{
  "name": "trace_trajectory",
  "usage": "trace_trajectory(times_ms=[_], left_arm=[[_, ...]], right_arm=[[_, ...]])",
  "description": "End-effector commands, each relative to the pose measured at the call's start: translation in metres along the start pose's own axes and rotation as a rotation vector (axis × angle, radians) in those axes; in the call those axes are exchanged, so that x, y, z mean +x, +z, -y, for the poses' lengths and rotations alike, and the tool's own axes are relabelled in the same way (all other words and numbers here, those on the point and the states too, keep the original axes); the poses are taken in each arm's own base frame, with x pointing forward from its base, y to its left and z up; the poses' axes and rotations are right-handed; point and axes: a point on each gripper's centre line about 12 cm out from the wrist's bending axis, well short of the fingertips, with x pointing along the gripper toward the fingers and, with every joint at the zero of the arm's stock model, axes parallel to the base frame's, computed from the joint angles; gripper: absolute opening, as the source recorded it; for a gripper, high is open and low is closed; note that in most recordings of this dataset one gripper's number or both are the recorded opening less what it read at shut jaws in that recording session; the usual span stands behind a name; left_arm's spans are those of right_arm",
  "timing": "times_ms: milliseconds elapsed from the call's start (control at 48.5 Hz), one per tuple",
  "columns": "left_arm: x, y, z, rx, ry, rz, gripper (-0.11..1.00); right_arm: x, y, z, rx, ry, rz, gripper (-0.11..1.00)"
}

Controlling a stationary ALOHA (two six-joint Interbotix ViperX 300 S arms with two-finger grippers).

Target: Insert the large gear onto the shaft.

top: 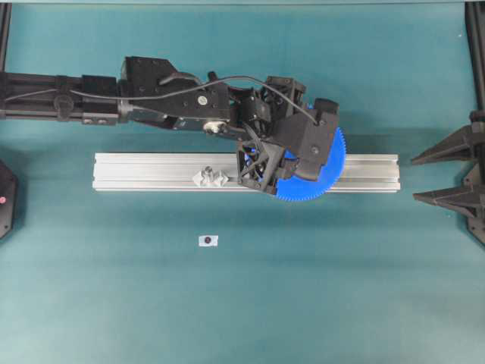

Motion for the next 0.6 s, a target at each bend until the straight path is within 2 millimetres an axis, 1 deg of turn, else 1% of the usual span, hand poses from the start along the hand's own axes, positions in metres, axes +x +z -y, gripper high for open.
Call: trace_trajectory(times_ms=[0, 82, 268, 515, 577], left_arm=[[-0.008, 0.004, -0.001, -0.002, 0.018, 0.036, 0.63], [-0.005, 0.001, 0.001, -0.033, 0.024, 0.055, 0.63], [0.001, -0.007, 0.005, -0.17, 0.032, 0.083, 0.63], [0.003, -0.023, 0.014, -0.205, 0.015, 0.049, 0.63], [0.005, -0.03, 0.017, -0.224, 0.009, 0.031, 0.62]], right_arm=[[0.0, 0.003, 0.0, 0.01, -0.002, 0.01, 0.73], [0.0, 0.004, 0.0, 0.008, 0.0, 0.012, 0.73], [0.0, 0.004, 0.0, 0.01, -0.001, 0.013, 0.73], [0.0, 0.004, 0.0, 0.01, 0.0, 0.011, 0.73], [0.0, 0.004, 0.0, 0.01, -0.002, 0.011, 0.73]])
